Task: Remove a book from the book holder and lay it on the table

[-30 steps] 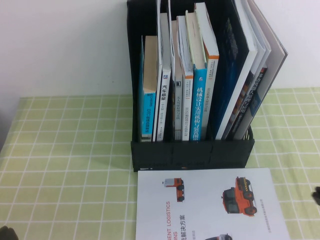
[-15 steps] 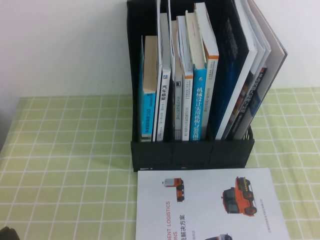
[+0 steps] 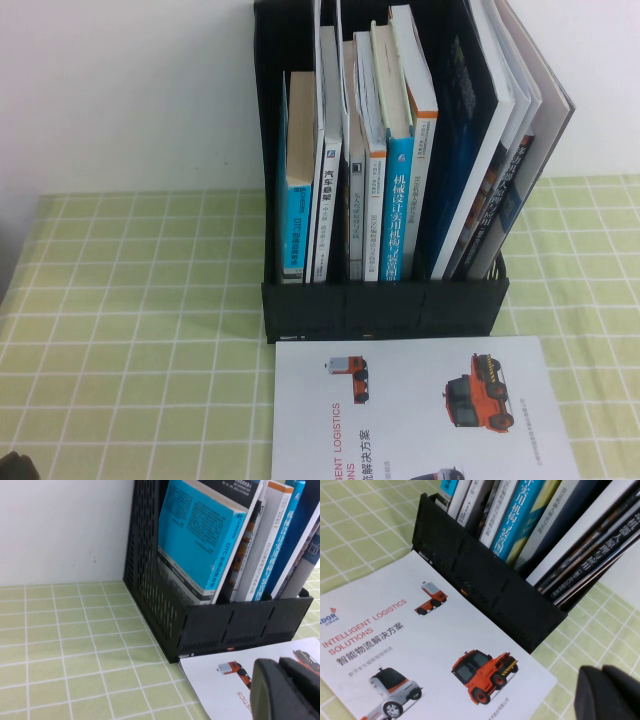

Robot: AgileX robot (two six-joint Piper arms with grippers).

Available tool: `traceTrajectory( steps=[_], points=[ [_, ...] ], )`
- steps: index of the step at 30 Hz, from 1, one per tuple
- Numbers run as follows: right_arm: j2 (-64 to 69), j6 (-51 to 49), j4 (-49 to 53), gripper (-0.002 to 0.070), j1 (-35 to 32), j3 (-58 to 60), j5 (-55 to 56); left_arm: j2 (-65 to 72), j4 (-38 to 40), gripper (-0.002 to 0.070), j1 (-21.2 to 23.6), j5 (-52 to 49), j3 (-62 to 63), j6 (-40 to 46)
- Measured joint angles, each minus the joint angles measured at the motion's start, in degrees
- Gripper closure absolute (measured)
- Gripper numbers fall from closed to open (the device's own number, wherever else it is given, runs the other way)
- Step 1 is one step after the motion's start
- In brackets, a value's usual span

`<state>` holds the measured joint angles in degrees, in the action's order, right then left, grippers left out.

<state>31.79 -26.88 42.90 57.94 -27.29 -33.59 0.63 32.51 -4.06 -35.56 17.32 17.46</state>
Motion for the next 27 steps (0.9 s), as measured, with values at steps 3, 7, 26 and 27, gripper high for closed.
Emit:
traceTrajectory(
  steps=[3, 7, 26, 27],
  points=[
    [0.0, 0.0, 0.0, 0.0678, 0.0, 0.0, 0.0, 0.0, -0.5, 0.0678, 0.0, 0.7, -0.1, -0.2],
    [0.0, 0.0, 0.0, 0.0678, 0.0, 0.0, 0.0, -0.1, -8.1, 0.0678, 0.0, 2.8, -2.3, -1.2],
    [0.0, 0.0, 0.1, 0.0678, 0.0, 0.0, -0.1, -1.3, -29.0, 0.0678, 0.0, 15.5, -18.1, -9.1],
    [0.0, 0.0, 0.1, 0.0678, 0.0, 0.0, -0.2, -1.3, -27.9, 0.0677, 0.0, 15.4, -18.4, -10.3]
  ],
)
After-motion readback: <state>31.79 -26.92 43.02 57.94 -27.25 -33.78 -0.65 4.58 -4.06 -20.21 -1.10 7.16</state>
